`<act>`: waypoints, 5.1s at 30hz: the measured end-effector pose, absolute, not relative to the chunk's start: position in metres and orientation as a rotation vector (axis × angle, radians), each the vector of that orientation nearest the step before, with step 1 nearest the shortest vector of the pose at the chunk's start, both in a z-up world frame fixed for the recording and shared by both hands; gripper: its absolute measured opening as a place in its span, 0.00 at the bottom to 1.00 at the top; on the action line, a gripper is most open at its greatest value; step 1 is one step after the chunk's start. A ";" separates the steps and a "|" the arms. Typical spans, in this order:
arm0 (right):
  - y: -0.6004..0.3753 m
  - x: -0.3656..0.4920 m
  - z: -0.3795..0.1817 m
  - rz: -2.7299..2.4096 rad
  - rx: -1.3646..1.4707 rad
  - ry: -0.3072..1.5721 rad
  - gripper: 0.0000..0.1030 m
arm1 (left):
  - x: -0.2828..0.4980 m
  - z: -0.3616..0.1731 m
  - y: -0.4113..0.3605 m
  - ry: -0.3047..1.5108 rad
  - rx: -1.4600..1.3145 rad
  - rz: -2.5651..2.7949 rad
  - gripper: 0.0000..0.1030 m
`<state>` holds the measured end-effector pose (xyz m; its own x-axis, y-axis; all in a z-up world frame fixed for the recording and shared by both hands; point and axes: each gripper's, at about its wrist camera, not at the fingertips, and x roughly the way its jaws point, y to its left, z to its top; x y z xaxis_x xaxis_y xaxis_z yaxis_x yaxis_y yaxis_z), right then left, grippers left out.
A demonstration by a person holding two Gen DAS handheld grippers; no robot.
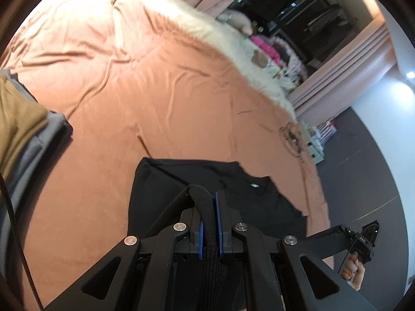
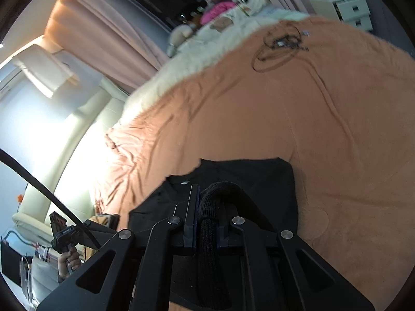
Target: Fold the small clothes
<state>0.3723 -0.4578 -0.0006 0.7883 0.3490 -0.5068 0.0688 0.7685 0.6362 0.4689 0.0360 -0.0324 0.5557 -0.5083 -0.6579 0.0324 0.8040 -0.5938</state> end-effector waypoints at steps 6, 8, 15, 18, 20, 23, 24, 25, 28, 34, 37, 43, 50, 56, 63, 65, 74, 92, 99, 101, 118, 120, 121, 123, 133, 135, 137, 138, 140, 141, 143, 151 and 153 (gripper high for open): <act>-0.457 0.422 -0.020 0.133 0.700 0.727 0.06 | 0.504 -0.075 0.033 1.011 -0.555 -0.279 0.08; -0.458 0.434 -0.030 0.121 0.697 0.746 0.07 | 0.514 -0.085 0.033 1.026 -0.552 -0.262 0.08; -0.455 0.488 -0.053 0.049 0.656 0.823 0.07 | 0.543 -0.120 0.027 1.072 -0.521 -0.223 0.08; -0.446 0.503 -0.061 0.028 0.620 0.860 0.08 | 0.552 -0.136 0.026 1.105 -0.513 -0.208 0.09; -0.441 0.511 -0.065 0.008 0.596 0.884 0.10 | 0.558 -0.147 0.024 1.141 -0.509 -0.207 0.09; -0.438 0.512 -0.063 -0.001 0.593 0.889 0.13 | 0.561 -0.152 0.022 1.171 -0.490 -0.229 0.15; -0.437 0.511 -0.062 0.004 0.593 0.887 0.16 | 0.560 -0.149 0.021 1.170 -0.484 -0.242 0.23; -0.436 0.508 -0.059 0.007 0.590 0.883 0.29 | 0.559 -0.146 0.021 1.165 -0.482 -0.256 0.30; -0.431 0.498 -0.048 0.015 0.567 0.858 0.58 | 0.551 -0.131 0.018 1.133 -0.464 -0.286 0.70; -0.411 0.469 -0.030 -0.034 0.428 0.871 0.59 | 0.530 -0.112 0.013 1.110 -0.345 -0.269 0.82; -0.393 0.459 -0.022 -0.025 0.353 0.886 0.61 | 0.520 -0.113 0.004 1.134 -0.258 -0.273 0.82; -0.364 0.442 -0.018 -0.034 0.227 0.926 0.66 | 0.499 -0.122 -0.017 1.176 -0.086 -0.300 0.82; -0.339 0.442 -0.030 -0.115 0.087 1.025 0.66 | 0.489 -0.136 -0.037 1.197 0.150 -0.272 0.82; -0.327 0.467 -0.046 -0.197 0.017 1.090 0.66 | 0.510 -0.153 -0.033 1.219 0.204 -0.215 0.82; -0.326 0.515 -0.040 -0.267 -0.016 1.068 0.66 | 0.550 -0.148 -0.032 1.157 0.216 -0.169 0.83; -0.327 0.528 -0.038 -0.268 -0.013 1.058 0.66 | 0.565 -0.146 -0.034 1.135 0.224 -0.162 0.82; -0.342 0.568 -0.038 -0.290 -0.004 0.957 0.66 | 0.624 -0.143 -0.034 1.087 0.143 -0.153 0.72; -0.417 0.572 -0.062 -0.058 0.289 0.971 0.66 | 0.647 -0.161 -0.027 1.155 -0.089 -0.288 0.36; -0.430 0.614 -0.094 -0.041 0.379 1.061 0.35 | 0.642 -0.149 -0.030 1.111 -0.051 -0.305 0.06; -0.426 0.617 -0.093 -0.061 0.331 1.061 0.13 | 0.639 -0.142 -0.029 1.086 -0.036 -0.315 0.05; -0.414 0.557 -0.027 -0.152 0.235 0.796 0.04 | 0.628 -0.093 -0.011 0.934 -0.064 -0.288 0.04; -0.408 0.560 -0.036 -0.164 0.232 0.805 0.04 | 0.632 -0.101 -0.015 0.947 -0.058 -0.284 0.04; -0.407 0.565 -0.043 -0.168 0.229 0.812 0.04 | 0.635 -0.107 -0.017 0.954 -0.051 -0.278 0.04; -0.403 0.575 -0.052 -0.177 0.219 0.825 0.04 | 0.639 -0.115 -0.020 0.963 -0.041 -0.265 0.04; -0.402 0.602 -0.074 -0.218 0.189 0.898 0.66 | 0.641 -0.143 -0.027 1.072 0.011 -0.221 0.40; -0.396 0.593 -0.066 -0.210 0.186 0.880 0.69 | 0.632 -0.135 -0.025 1.058 0.001 -0.228 0.50; -0.393 0.581 -0.056 -0.198 0.189 0.879 0.69 | 0.621 -0.126 -0.023 1.052 -0.016 -0.240 0.51; -0.390 0.575 -0.052 -0.192 0.187 0.877 0.69 | 0.617 -0.124 -0.023 1.052 -0.024 -0.247 0.51; -0.381 0.559 -0.042 -0.189 0.167 0.867 0.69 | 0.605 -0.116 -0.021 1.048 -0.040 -0.259 0.51; -0.375 0.549 -0.037 -0.184 0.159 0.854 0.69 | 0.597 -0.113 -0.020 1.046 -0.047 -0.263 0.51; -0.366 0.527 -0.028 -0.176 0.153 0.842 0.69 | 0.583 -0.109 -0.017 1.045 -0.062 -0.267 0.51; -0.329 0.463 -0.016 -0.125 0.139 0.805 0.69 | 0.514 -0.104 -0.006 1.040 -0.149 -0.262 0.51; -0.319 0.448 -0.014 -0.124 0.133 0.789 0.69 | 0.496 -0.103 -0.005 1.037 -0.169 -0.262 0.51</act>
<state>0.4481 -0.3189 -0.0144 0.6981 -0.0610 -0.7134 0.1603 0.9844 0.0728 0.4963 -0.0048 -0.1029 0.4819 -0.2928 -0.8259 0.1340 0.9561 -0.2607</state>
